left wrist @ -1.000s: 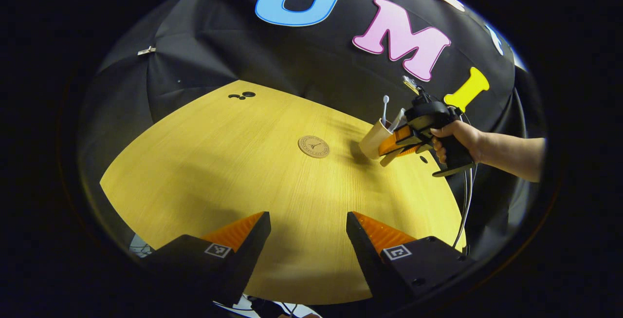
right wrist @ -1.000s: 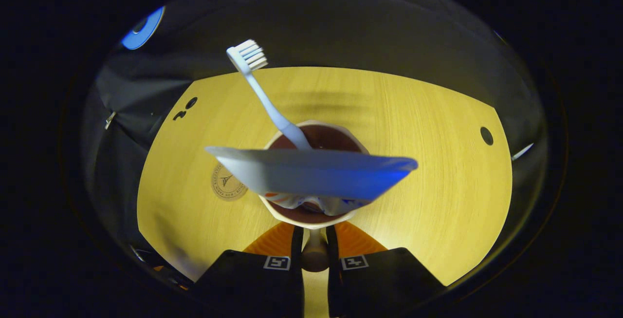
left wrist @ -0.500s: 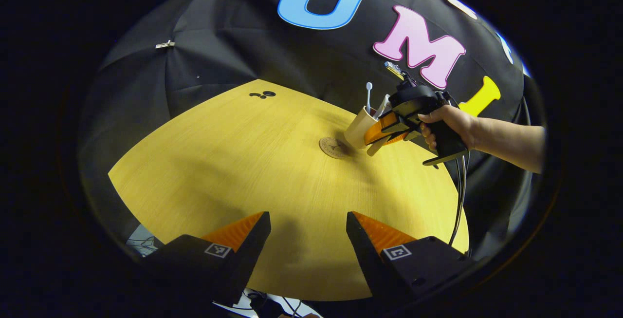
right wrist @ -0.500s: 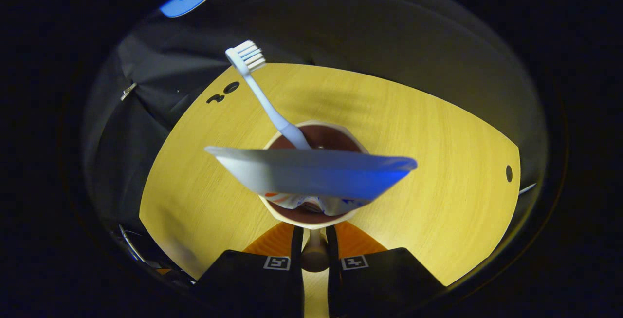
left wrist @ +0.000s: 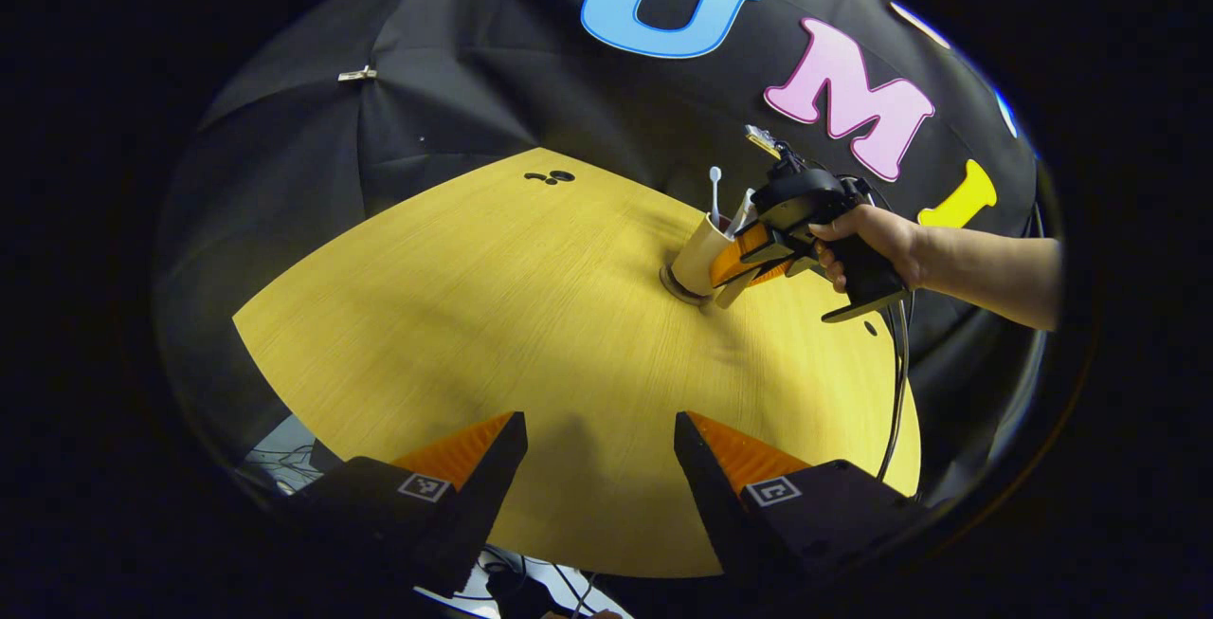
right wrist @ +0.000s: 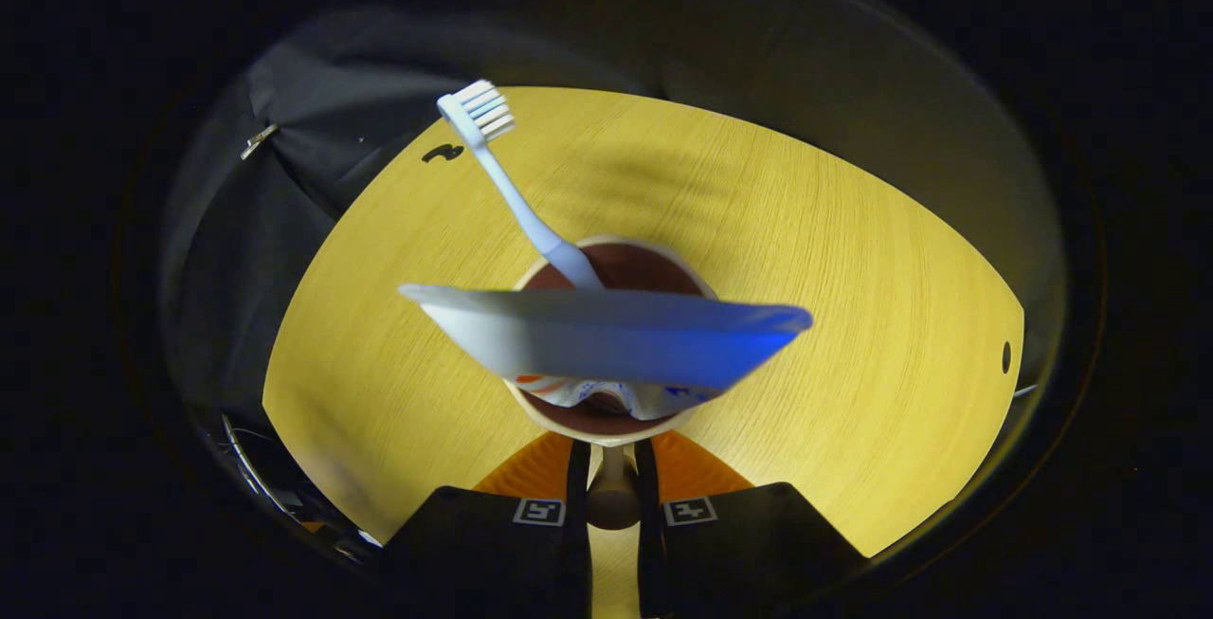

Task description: Put the toothbrush and toothpaste on the desktop into the cup, then pick up the cup and place it on the coaster on the desktop.

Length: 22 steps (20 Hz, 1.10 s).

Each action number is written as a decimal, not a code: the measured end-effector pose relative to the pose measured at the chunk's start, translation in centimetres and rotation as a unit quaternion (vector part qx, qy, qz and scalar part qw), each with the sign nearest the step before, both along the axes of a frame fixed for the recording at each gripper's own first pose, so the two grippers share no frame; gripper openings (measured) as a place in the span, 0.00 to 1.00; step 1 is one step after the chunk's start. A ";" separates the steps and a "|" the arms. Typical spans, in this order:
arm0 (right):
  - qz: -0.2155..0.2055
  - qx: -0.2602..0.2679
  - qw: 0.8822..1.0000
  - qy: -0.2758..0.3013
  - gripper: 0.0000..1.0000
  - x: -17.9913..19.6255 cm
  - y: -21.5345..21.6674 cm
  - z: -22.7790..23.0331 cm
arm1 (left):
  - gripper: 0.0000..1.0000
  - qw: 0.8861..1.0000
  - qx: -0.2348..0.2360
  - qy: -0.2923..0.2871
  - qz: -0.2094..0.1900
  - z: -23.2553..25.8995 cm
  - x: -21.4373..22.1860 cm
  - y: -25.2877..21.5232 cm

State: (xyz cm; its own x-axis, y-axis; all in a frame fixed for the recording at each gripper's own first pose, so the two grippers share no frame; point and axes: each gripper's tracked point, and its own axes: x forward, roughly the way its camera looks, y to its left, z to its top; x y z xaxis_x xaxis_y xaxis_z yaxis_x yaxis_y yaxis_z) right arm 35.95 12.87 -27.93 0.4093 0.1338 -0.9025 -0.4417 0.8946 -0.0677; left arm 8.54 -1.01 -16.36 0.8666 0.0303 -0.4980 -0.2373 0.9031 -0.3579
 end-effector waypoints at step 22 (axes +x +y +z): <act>-0.018 0.072 0.989 -0.128 0.99 -8.6 -3.1 12.7 | 0.97 0.995 0.038 -0.066 -0.071 4.6 0.4 -1.2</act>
